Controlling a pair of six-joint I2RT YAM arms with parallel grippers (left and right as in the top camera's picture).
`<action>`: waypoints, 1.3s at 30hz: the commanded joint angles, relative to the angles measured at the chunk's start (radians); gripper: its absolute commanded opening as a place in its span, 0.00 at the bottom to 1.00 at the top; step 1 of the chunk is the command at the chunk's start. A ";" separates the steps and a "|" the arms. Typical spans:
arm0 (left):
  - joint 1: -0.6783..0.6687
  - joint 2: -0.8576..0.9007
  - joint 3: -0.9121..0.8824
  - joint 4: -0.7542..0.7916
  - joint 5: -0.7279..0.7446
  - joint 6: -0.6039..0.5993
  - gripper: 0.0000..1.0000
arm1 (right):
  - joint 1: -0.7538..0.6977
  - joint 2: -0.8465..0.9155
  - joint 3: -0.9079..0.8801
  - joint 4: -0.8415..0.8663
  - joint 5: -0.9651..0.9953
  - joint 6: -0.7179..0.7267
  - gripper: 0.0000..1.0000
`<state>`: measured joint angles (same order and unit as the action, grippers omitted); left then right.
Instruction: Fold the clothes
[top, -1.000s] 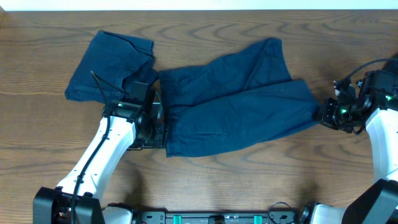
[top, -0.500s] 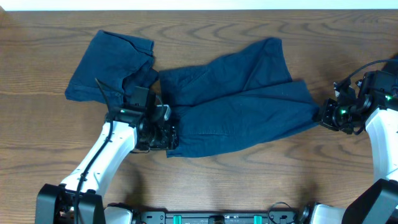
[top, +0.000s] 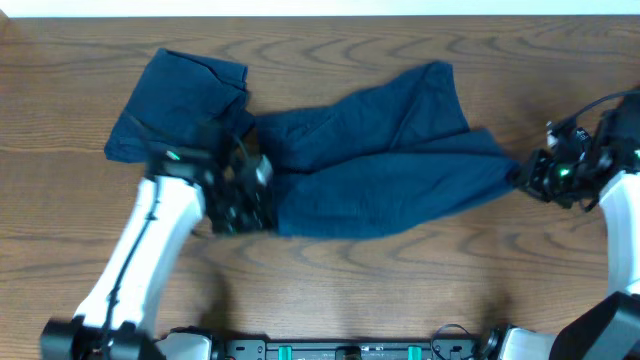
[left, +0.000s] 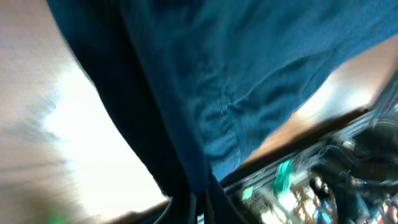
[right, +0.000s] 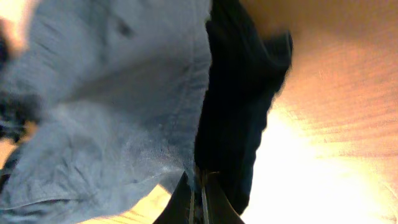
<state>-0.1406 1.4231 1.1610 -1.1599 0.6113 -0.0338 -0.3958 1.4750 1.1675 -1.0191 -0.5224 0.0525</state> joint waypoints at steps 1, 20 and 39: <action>0.029 -0.080 0.333 -0.092 0.031 0.077 0.06 | -0.037 -0.092 0.138 -0.026 -0.126 0.002 0.01; 0.029 -0.217 1.173 -0.180 -0.388 0.048 0.06 | -0.099 -0.251 0.770 -0.185 0.051 0.205 0.01; -0.003 -0.051 0.947 -0.496 0.064 0.133 0.08 | -0.101 -0.259 0.797 -0.189 0.017 0.201 0.01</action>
<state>-0.1234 1.3319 2.1925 -1.6093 0.5312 0.0437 -0.4889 1.2274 1.9366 -1.2129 -0.4969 0.2356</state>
